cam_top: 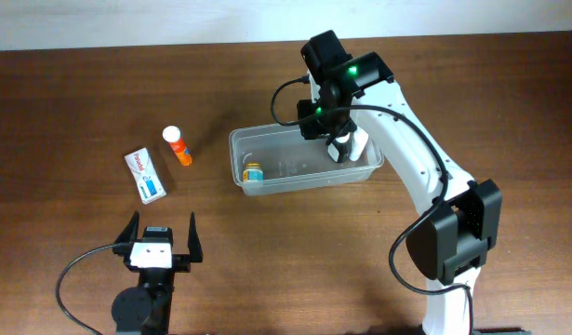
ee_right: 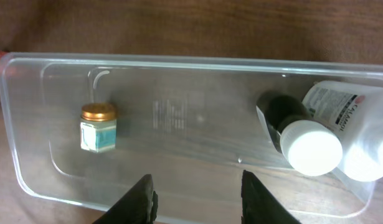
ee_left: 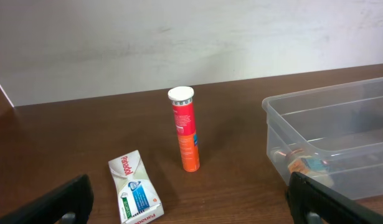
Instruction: Pack container
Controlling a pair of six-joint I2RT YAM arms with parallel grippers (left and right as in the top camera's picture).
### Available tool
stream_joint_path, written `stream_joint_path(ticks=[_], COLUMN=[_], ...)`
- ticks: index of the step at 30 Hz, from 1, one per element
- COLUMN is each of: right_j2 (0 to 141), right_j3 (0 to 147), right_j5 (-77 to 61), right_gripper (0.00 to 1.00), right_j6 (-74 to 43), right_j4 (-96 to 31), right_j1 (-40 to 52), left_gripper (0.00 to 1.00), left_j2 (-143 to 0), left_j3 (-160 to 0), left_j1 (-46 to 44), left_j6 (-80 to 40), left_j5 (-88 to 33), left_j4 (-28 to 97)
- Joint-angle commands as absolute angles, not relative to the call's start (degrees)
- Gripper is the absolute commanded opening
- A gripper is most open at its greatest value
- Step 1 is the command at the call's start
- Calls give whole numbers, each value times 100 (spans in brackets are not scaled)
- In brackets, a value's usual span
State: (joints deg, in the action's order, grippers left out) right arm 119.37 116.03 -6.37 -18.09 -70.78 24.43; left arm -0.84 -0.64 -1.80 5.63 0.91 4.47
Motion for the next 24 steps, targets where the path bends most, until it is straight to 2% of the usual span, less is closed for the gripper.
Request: stream_joint_path(ticks=[1, 6, 12, 18, 24], right_j2=[11876, 11821, 11821, 11845, 11845], right_j3=[12073, 13190, 14059, 13830, 13096], right_j5=[-537, -14, -16, -14, -14], right_gripper=[44, 52, 70, 100, 98], right_j6=[-1848, -2152, -2311, -2648, -2860], right_j4=[-7249, -8075, -8890, -9067, -8969], right_j1=[2331, 1688, 502, -624, -1343], left_gripper=[99, 100, 99, 99, 99], left_j2=[-40, -40, -40, -40, -40], left_j3=[-54, -54, -54, -54, -54], left_j1=[-148, -148, -148, -148, -148], left_j6=[655, 655, 655, 655, 655], left_j5=[123, 123, 123, 123, 123], left_j4=[473, 473, 473, 473, 473])
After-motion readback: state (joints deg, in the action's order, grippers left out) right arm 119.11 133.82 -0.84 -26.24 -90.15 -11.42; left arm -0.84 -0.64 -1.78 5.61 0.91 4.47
